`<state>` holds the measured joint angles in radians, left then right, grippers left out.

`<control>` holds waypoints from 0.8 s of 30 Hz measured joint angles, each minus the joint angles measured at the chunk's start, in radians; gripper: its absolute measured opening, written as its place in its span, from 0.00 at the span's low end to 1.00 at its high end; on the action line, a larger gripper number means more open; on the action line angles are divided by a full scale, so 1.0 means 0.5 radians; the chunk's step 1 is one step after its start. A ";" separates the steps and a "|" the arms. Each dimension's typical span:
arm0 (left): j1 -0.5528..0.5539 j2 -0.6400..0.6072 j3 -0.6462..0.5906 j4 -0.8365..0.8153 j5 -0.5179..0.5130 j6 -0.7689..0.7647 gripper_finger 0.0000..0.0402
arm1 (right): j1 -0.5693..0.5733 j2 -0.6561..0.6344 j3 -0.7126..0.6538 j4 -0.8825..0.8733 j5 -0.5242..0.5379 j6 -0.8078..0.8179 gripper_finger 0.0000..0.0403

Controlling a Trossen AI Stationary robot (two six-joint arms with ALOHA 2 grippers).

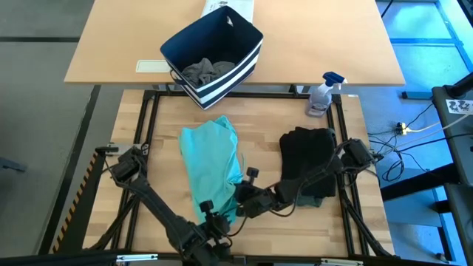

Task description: Fold Laundry from Bin

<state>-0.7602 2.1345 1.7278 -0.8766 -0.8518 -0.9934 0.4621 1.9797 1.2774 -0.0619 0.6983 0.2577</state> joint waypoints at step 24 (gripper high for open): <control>0.139 0.047 -0.014 -0.174 0.477 -0.250 0.68 | -0.014 0.000 0.000 0.013 -0.074 0.005 0.07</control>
<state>-0.6907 2.1581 1.7210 -0.9635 -0.6134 -1.1183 0.4549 1.9797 1.2774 -0.0555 0.6613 0.2600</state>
